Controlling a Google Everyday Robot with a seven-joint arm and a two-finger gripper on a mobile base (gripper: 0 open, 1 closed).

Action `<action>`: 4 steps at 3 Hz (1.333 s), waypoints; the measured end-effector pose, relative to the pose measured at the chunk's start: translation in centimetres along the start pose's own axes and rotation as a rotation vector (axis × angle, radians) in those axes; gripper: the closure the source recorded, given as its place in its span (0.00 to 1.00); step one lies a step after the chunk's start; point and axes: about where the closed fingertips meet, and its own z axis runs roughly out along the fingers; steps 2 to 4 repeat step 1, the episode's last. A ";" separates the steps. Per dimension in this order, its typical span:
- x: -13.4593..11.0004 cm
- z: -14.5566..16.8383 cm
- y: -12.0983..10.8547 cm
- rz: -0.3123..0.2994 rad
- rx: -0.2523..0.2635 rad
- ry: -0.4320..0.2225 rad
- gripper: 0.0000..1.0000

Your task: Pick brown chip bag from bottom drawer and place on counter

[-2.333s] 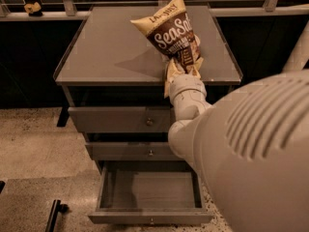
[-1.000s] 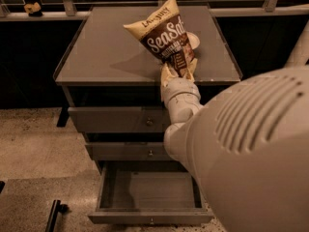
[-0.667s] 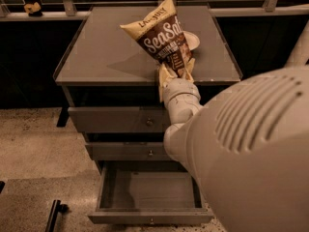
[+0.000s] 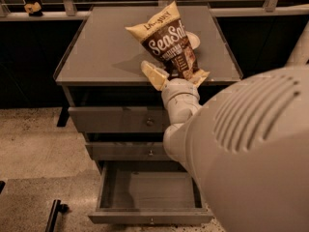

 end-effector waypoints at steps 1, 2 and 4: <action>0.0 0.0 0.0 0.000 0.000 0.000 0.00; 0.0 0.0 0.0 0.000 0.000 0.000 0.00; 0.0 0.0 0.0 0.000 0.000 0.000 0.00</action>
Offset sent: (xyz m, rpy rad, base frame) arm 0.0000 0.0000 0.0000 0.0000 0.0000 0.0000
